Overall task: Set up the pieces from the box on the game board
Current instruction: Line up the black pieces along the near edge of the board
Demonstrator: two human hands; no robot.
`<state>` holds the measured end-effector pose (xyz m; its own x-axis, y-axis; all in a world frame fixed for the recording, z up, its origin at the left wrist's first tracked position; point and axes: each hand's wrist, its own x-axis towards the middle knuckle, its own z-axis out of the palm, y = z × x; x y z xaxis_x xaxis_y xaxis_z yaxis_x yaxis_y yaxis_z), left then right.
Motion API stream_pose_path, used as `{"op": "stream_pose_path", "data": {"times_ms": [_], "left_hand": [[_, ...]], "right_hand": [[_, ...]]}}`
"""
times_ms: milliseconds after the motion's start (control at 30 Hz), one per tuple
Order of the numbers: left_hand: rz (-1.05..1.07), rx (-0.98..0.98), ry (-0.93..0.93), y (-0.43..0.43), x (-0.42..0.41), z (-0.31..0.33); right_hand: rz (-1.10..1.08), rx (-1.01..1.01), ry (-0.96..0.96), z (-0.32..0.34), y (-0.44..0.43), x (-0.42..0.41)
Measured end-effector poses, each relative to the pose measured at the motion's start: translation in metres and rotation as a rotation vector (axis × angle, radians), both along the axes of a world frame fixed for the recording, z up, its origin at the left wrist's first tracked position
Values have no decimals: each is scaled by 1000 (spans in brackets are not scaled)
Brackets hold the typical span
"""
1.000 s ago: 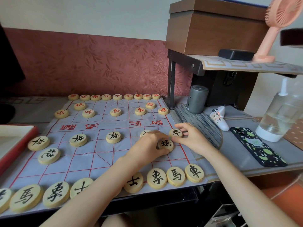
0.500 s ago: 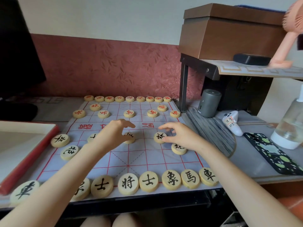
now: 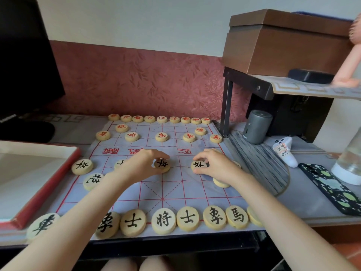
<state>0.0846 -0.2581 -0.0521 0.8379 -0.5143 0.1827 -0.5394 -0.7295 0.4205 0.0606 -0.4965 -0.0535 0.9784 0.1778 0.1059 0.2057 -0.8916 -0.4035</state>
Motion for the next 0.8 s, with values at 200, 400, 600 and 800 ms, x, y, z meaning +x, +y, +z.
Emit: {"op": "stream_pose_path", "data": {"times_ms": [200,400,600,800], "left_hand": [[54,31,-16,-6,0,-2],[144,74,-26,-11,4,-6],[-48,45,51,-1,1,3],[-33,10,46,0,2,3]], "right_hand": [[-129,-79,-73,-1,12,-2],[-19,74,68,5,-1,-5],[74,67,115,4,-5,-5],[43,48,55,2,0,-4]]}}
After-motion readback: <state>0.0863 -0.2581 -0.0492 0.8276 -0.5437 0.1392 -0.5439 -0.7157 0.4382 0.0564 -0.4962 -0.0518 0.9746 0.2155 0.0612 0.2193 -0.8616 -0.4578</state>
